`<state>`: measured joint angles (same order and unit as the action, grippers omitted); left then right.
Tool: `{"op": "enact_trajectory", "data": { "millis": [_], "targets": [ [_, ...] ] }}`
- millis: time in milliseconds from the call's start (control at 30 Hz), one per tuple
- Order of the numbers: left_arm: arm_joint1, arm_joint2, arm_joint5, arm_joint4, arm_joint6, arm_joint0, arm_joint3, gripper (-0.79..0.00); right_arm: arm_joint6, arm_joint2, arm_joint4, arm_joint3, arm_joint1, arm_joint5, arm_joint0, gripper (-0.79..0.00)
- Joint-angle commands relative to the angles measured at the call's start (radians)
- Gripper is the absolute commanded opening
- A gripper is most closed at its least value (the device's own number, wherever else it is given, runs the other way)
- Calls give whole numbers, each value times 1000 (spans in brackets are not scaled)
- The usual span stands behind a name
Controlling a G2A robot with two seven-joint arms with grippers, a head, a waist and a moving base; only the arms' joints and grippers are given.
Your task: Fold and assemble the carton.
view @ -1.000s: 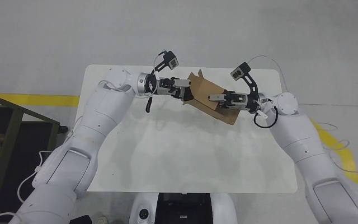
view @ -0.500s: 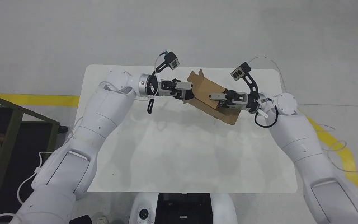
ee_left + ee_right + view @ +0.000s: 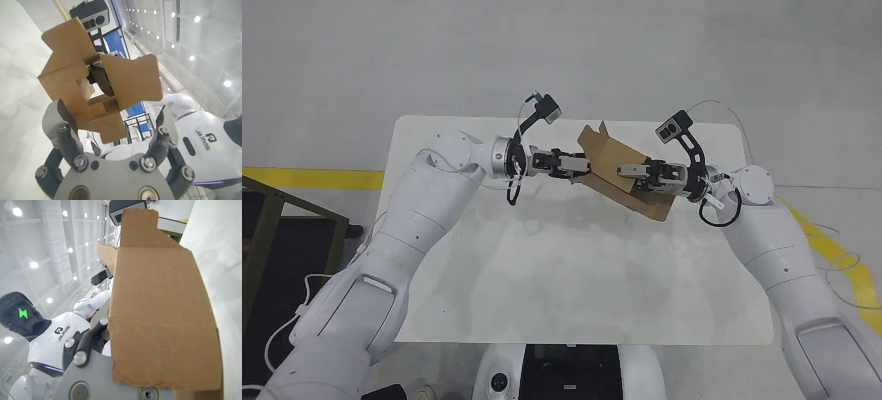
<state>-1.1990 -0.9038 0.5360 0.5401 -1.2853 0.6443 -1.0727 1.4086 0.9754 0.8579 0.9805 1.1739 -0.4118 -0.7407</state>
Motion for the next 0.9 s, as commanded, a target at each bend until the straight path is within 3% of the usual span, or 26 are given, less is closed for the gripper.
{"op": "enact_trajectory", "data": {
  "millis": [0,300,567,867],
  "targets": [
    [8,13,29,-20,30,0,-14,0,3,3,1,-1,2,3,-1,-785],
    [48,99,211,-73,212,-14,-53,0,27,18,10,-5,9,27,-5,-785],
    [84,222,425,-164,426,-57,-29,0,49,34,14,-8,15,49,-9,-785],
    [86,228,434,-169,435,-59,-27,0,60,51,5,-12,21,61,-12,-785]
  ]
}}
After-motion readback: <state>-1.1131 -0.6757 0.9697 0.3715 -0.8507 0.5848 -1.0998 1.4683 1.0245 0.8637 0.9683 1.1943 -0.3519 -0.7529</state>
